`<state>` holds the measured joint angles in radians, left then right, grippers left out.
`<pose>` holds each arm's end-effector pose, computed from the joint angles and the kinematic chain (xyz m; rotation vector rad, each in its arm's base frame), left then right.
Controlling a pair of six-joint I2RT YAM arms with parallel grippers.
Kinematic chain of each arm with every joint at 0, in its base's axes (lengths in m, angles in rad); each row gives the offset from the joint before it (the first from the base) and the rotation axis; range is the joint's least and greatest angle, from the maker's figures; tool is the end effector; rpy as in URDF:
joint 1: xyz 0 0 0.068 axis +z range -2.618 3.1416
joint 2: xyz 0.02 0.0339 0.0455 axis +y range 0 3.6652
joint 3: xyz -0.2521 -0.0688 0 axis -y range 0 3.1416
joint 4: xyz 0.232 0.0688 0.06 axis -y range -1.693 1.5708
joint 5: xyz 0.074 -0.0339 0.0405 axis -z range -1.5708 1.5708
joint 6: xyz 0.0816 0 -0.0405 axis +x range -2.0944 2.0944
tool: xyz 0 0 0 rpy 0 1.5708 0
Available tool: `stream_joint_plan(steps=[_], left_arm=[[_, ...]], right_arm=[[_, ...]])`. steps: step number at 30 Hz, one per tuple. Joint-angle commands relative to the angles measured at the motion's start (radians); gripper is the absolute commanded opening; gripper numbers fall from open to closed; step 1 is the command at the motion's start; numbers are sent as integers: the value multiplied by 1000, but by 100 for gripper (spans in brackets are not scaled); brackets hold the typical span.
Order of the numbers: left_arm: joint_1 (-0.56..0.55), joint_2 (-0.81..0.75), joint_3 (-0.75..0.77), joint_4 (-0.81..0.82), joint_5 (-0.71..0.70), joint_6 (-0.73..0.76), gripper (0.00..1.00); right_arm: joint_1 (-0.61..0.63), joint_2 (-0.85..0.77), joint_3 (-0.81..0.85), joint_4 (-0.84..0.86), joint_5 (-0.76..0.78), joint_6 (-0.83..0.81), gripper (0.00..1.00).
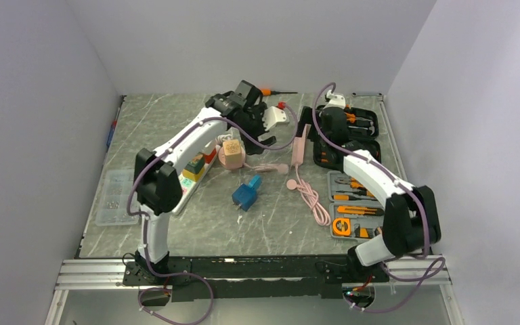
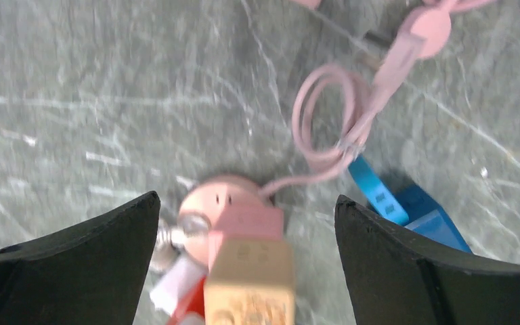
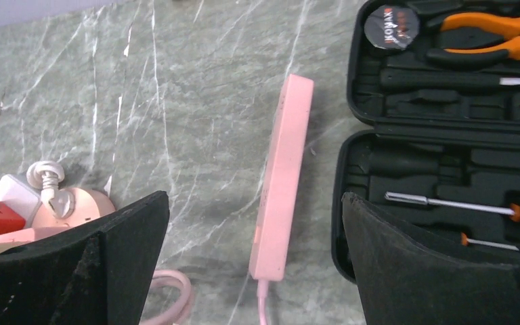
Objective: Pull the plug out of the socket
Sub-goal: Place the socket at the center of the board, then pick up the socket from the center of the board.
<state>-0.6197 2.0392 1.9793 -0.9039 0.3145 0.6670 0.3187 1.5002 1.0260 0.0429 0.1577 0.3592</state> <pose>0.3561 -0.2851 0.2599 1.6013 1.9285 -0.3783 0.3615 0.1058 0.2478 0.1420 2.0021 0.2776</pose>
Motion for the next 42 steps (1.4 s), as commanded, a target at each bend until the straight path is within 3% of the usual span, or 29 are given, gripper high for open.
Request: stream_joint_plan(steps=[1, 6, 10, 14, 18, 34, 42], left_arm=[[51, -173, -57, -149, -38, -73, 99], [115, -304, -186, -193, -14, -147, 99], [173, -405, -302, -208, -12, -177, 99], [261, -486, -391, -216, 5, -200, 99], [325, -567, -469, -202, 10, -187, 99], [335, -805, -656, -131, -8, -182, 99], [334, -838, -702, -115, -26, -170, 99]], right_arm=[[57, -162, -28, -60, 139, -13, 100], [227, -297, -39, -150, 210, -38, 100], [434, -325, -49, -236, 189, 58, 99], [650, -227, -5, -388, 208, 155, 99], [764, -88, 69, -494, 140, 285, 100], [824, 241, 283, -553, 188, 423, 100], [826, 395, 564, -795, 429, 462, 100]])
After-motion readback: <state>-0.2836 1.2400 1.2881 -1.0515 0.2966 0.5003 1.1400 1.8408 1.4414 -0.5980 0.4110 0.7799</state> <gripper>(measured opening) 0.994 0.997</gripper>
